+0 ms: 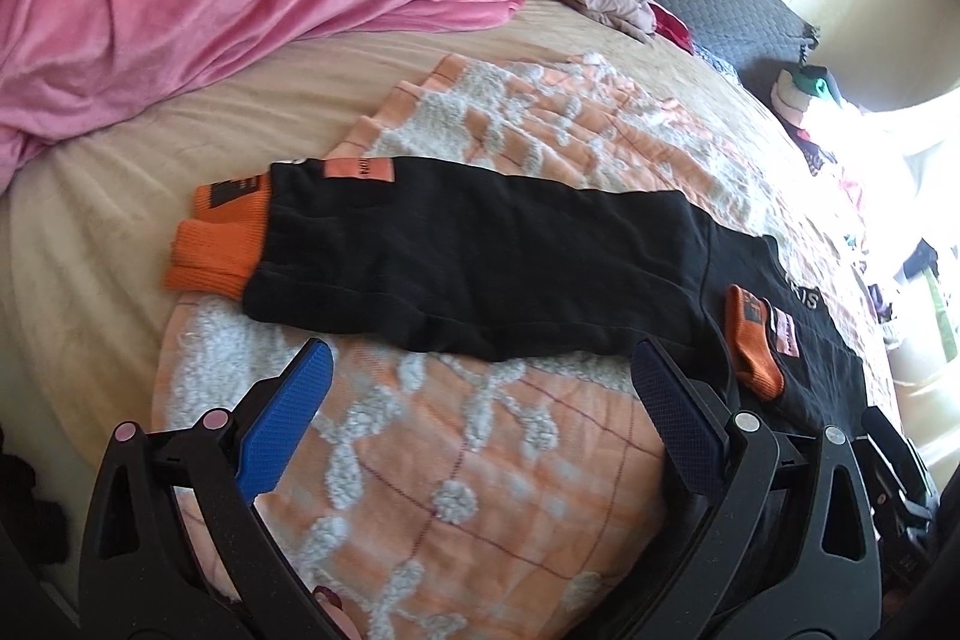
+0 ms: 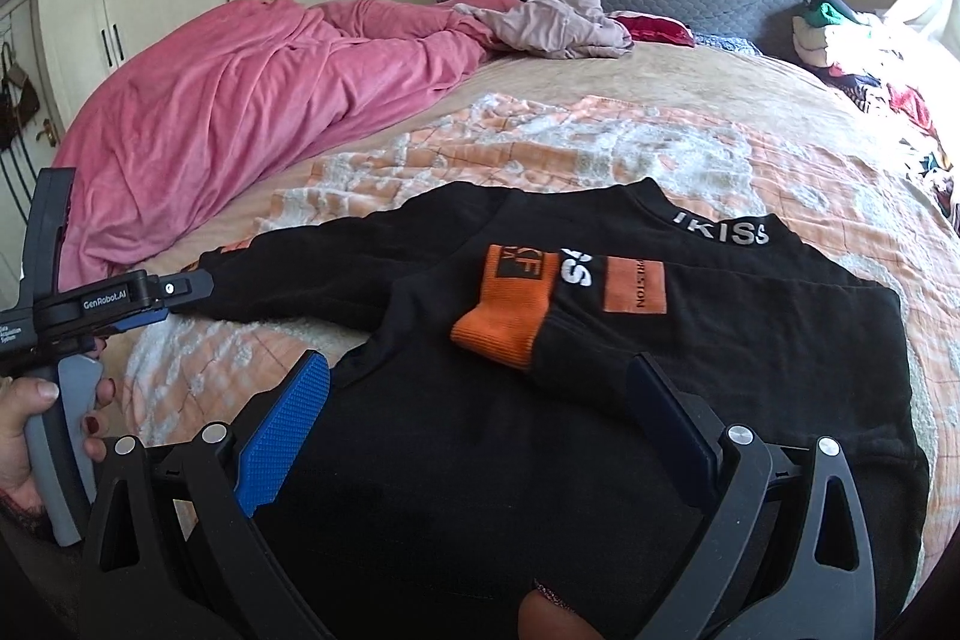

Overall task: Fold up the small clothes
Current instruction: 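Move the left gripper to the second black sock with orange cuff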

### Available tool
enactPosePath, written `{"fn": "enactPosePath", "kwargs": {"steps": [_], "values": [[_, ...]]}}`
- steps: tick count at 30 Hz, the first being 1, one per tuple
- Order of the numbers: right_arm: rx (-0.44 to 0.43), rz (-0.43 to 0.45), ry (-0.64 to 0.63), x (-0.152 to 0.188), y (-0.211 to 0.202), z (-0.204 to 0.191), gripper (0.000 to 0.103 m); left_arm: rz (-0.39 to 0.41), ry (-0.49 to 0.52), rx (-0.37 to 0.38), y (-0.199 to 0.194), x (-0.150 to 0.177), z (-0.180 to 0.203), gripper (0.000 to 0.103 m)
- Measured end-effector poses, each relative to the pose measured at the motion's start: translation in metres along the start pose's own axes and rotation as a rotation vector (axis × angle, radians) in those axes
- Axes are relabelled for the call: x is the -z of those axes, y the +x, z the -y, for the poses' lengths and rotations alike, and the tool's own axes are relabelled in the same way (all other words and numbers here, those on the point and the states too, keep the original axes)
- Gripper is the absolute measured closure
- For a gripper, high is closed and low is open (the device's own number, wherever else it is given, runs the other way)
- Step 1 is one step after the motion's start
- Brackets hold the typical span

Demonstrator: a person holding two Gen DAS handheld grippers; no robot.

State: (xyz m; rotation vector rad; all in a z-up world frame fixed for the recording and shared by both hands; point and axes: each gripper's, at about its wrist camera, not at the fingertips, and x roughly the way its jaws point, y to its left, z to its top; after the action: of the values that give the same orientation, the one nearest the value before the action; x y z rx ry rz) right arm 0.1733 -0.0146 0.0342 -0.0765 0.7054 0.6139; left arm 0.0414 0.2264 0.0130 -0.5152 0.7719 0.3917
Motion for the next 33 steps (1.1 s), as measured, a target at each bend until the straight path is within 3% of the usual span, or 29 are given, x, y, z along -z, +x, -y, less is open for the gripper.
{"fn": "enactPosePath", "kwargs": {"steps": [16,33], "values": [[-0.022,-0.018,-0.097,-0.008,0.016,-0.045,0.005,-0.011,-0.124,0.005,0.005,-0.002,-0.044,0.01],[-0.038,-0.066,-0.092,-0.012,0.035,-0.065,0.005,0.037,-0.28,0.036,0.021,-0.005,-0.082,0.012]]}}
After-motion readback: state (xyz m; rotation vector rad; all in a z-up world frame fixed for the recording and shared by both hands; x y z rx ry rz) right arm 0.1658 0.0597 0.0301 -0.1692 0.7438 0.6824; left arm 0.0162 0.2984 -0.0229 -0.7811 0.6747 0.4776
